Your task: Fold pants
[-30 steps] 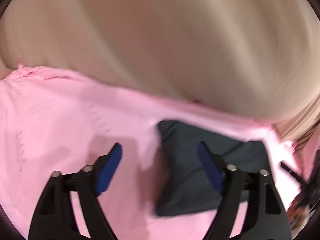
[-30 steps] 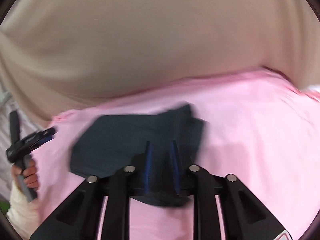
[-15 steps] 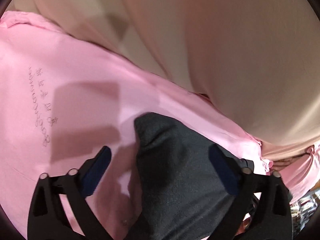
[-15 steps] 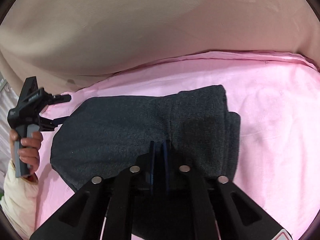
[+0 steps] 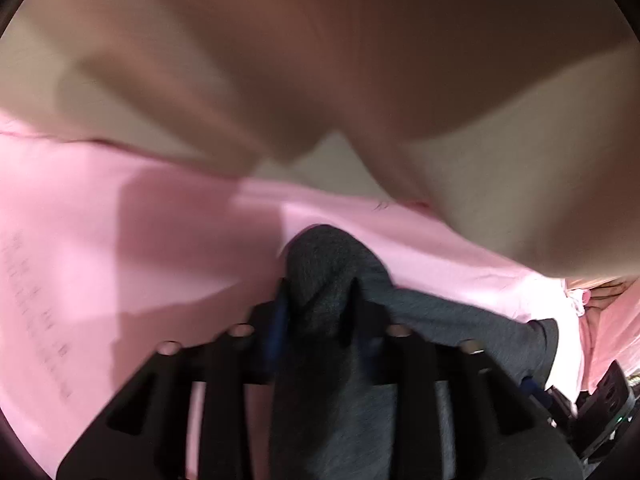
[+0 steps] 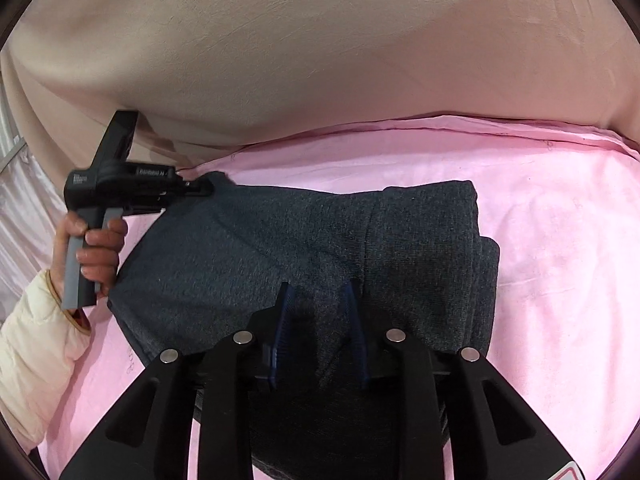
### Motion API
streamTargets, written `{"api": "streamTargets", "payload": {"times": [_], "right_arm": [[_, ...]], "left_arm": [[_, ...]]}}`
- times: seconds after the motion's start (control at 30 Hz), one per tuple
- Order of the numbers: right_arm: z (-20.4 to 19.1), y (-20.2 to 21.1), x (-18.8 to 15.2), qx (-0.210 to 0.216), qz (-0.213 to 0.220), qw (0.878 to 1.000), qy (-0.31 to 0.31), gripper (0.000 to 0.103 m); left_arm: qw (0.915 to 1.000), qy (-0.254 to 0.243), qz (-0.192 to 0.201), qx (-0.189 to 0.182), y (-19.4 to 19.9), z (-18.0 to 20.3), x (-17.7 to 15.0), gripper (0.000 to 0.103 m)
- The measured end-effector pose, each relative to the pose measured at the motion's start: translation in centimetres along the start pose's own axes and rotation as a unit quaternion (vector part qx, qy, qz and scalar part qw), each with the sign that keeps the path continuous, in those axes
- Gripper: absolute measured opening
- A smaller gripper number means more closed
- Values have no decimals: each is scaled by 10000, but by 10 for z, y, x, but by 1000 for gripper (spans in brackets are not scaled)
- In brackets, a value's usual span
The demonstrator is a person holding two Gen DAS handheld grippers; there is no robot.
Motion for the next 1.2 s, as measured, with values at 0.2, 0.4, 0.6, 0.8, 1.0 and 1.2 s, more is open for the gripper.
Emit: {"api": "streamTargets", "payload": {"times": [0.2, 0.4, 0.6, 0.8, 1.0, 1.2], "right_arm": [[4, 44, 13, -500, 104, 9987, -12, 51], [19, 77, -13, -1161, -300, 9925, -254, 73], [42, 80, -32, -455, -497, 9913, -1130, 36], [42, 84, -30, -517, -650, 9939, -729, 39], [28, 123, 6, -869, 111, 9944, -587, 17], [6, 52, 43, -802, -113, 9966, 128, 0]], "left_arm": [[9976, -399, 501, 260, 98, -13, -43, 89], [9999, -75, 1, -134, 90, -8, -107, 79], [9997, 70, -36, -245, 98, -1, -117, 11], [9994, -12, -341, 6, 119, -15, -141, 14], [9986, -117, 330, 393, 171, -11, -126, 20], [9959, -674, 363, 476, 122, 36, -98, 46]]}}
Point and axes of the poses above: each gripper's, at about its wrist camera, not at the fingertips, and y roughly against the way its jaws point, z to its right, x to its top, the point moved 2 cm from there along -y, roughly the way its jaws point, and after that the axes turned 10 degrees about z, right-handed, at the moved point
